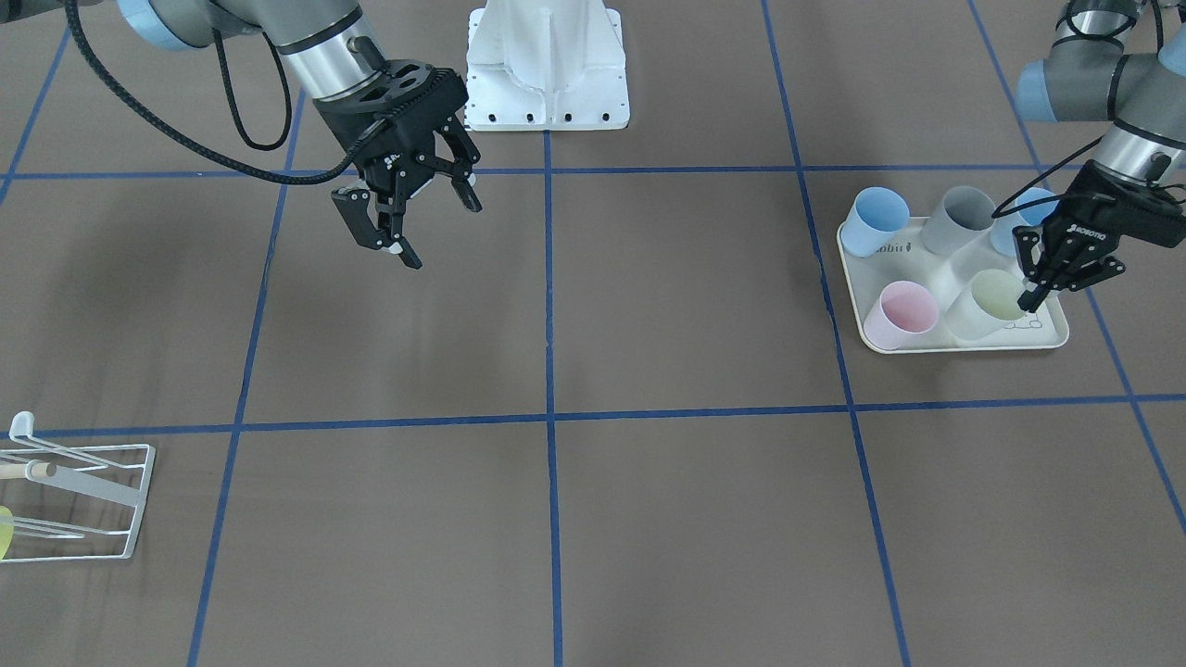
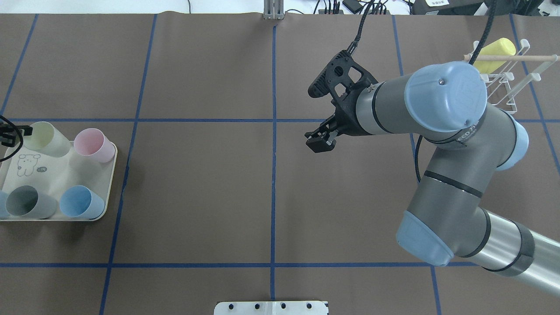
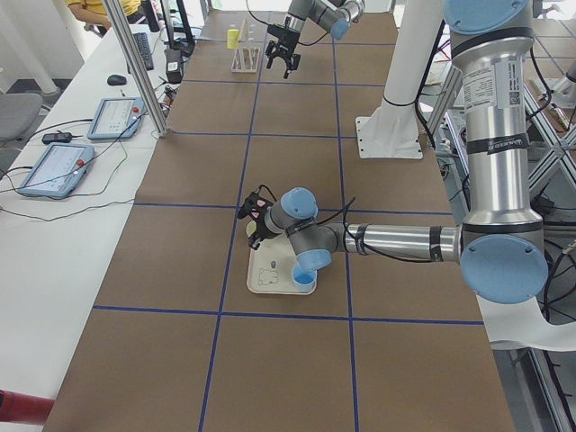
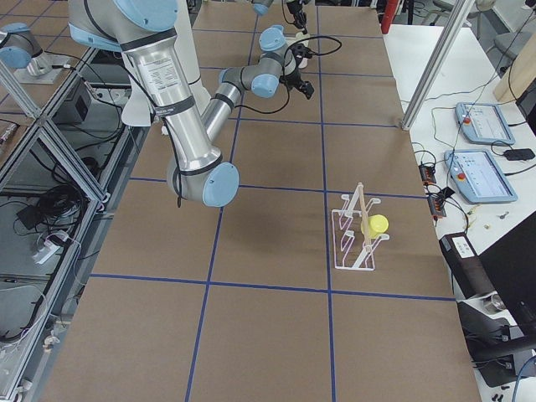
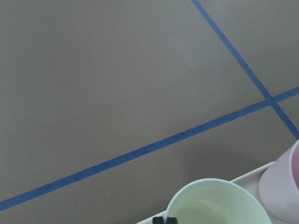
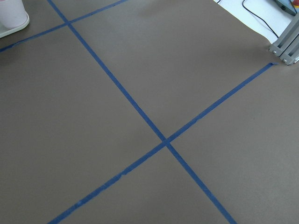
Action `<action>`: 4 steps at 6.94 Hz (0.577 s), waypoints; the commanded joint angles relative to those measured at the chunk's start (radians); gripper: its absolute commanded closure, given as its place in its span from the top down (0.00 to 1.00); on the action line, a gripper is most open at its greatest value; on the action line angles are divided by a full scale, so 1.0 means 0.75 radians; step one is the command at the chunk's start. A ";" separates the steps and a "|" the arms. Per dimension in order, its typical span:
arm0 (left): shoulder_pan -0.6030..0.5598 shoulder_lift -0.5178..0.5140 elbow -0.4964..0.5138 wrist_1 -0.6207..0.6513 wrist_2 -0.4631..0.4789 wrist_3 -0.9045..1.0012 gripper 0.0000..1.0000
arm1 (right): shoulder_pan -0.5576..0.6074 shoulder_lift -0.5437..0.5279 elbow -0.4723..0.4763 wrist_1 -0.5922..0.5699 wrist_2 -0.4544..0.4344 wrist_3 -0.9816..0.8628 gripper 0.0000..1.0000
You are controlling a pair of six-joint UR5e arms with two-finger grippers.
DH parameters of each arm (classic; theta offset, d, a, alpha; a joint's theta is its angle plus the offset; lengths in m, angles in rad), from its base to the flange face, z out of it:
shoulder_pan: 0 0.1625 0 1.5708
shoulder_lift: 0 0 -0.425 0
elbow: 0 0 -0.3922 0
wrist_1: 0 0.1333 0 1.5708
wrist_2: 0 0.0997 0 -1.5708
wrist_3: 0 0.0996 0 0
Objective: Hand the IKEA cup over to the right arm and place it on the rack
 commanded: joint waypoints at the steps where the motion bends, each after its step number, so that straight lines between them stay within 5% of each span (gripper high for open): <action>1: -0.201 0.013 -0.138 0.026 -0.232 -0.001 0.00 | -0.038 0.004 0.000 0.002 -0.001 0.008 0.99; 2: -0.236 0.011 -0.258 0.135 -0.292 -0.031 0.00 | -0.069 0.006 -0.002 0.002 -0.018 0.008 0.99; 4: -0.210 -0.018 -0.488 0.230 -0.303 -0.508 0.00 | -0.187 0.028 -0.006 0.051 -0.170 0.008 0.99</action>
